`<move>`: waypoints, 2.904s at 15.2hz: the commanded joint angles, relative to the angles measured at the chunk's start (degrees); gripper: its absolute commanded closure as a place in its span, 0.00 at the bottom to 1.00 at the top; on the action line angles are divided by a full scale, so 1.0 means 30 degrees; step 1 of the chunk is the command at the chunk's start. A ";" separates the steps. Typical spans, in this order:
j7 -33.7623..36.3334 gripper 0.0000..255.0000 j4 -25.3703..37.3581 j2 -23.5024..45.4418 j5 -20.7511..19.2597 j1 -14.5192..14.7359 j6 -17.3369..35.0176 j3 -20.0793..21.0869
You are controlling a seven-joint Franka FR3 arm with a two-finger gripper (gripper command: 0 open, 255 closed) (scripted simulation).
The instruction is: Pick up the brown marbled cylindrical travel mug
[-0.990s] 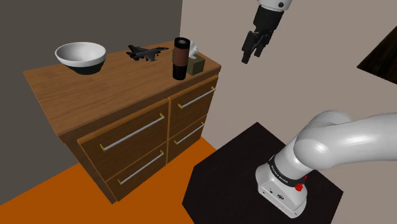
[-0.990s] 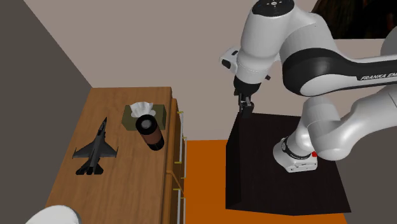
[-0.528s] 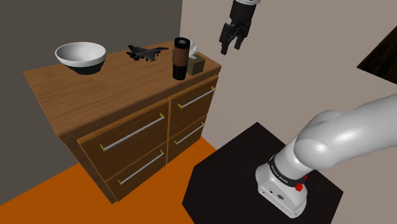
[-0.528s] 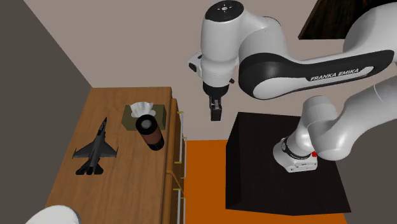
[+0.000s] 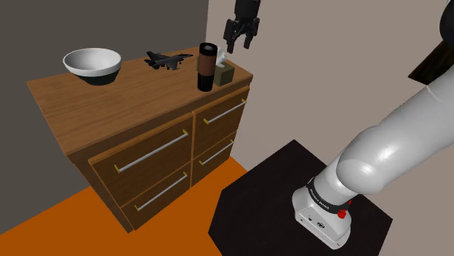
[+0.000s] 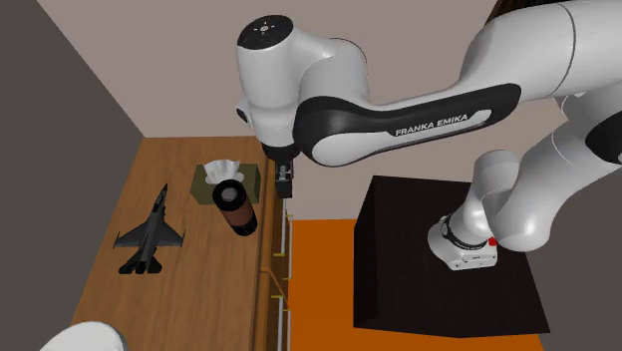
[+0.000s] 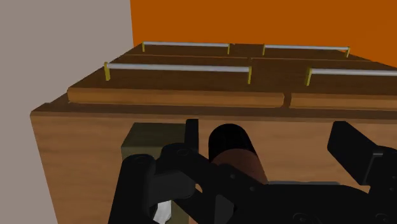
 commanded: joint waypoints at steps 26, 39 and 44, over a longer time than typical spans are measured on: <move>0.0905 1.00 1.1434 1.0571 -0.0099 0.0467 -0.0813 0.0286; 0.0942 1.00 1.4205 1.1049 -0.0120 0.0521 -0.3105 0.0294; 0.0955 1.00 1.6502 1.1669 -0.0143 0.0560 -0.4782 0.0294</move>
